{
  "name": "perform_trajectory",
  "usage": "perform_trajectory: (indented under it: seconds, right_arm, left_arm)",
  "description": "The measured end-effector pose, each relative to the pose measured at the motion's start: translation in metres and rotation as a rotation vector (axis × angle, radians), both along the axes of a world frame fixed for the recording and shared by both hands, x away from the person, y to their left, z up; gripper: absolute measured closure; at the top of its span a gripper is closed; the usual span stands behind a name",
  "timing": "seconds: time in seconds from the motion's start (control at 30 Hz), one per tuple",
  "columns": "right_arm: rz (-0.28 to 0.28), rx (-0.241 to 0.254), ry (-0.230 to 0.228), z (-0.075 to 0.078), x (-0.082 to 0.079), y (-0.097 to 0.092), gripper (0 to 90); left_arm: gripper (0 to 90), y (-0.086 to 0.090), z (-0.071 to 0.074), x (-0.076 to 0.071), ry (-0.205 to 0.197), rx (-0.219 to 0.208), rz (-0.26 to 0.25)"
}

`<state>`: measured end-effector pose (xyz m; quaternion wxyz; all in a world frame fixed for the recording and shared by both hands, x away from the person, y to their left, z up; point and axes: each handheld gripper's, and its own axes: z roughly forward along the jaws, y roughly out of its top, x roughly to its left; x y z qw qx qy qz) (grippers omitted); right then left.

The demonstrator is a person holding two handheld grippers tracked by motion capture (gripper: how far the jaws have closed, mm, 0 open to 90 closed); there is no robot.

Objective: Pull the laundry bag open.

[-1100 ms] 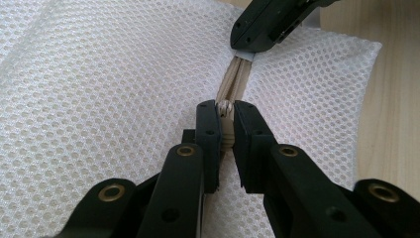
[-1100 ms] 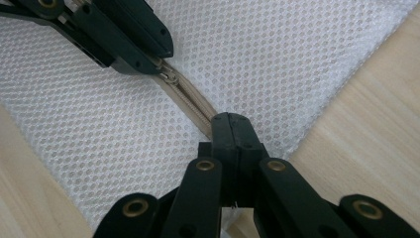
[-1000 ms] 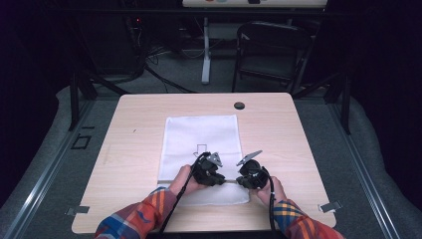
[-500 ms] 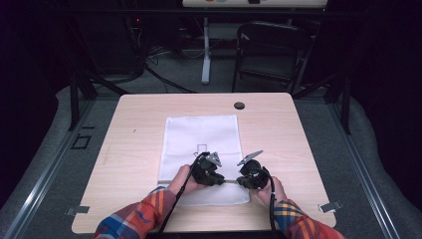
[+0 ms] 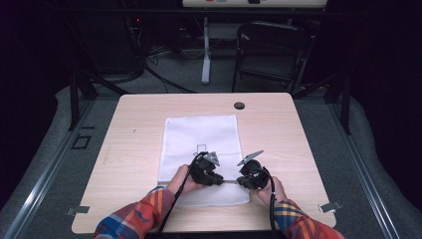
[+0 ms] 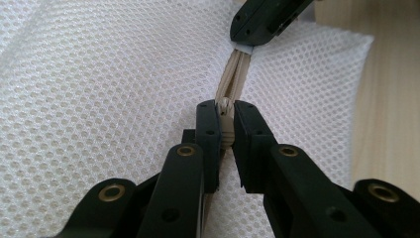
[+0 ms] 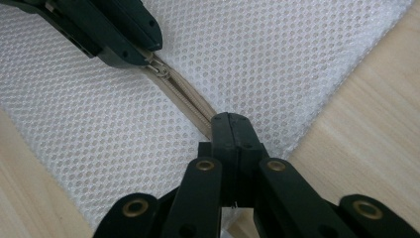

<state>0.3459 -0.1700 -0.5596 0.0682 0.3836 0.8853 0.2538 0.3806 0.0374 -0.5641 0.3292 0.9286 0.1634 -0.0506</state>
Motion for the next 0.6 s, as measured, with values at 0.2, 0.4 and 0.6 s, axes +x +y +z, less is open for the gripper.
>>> perform_trajectory:
  seconds: [0.2,0.4,0.6]
  right_arm:
    - [-0.001,-0.003,0.002,0.0002,-0.0002,0.0000,90.0]
    - [-0.001,-0.003,0.002,0.0003,-0.0002,0.0000,90.0]
    - [-0.002,-0.003,0.002,0.0002,-0.0004,-0.0002,90.0]
  left_arm:
    - [82.0,0.0031,-0.0005,0.0014,0.005,0.009,0.006]
    - [82.0,0.0032,0.0004,0.0004,-0.003,0.016,0.002]
    - [81.9,0.0082,0.0010,0.0001,-0.006,0.023,0.002]
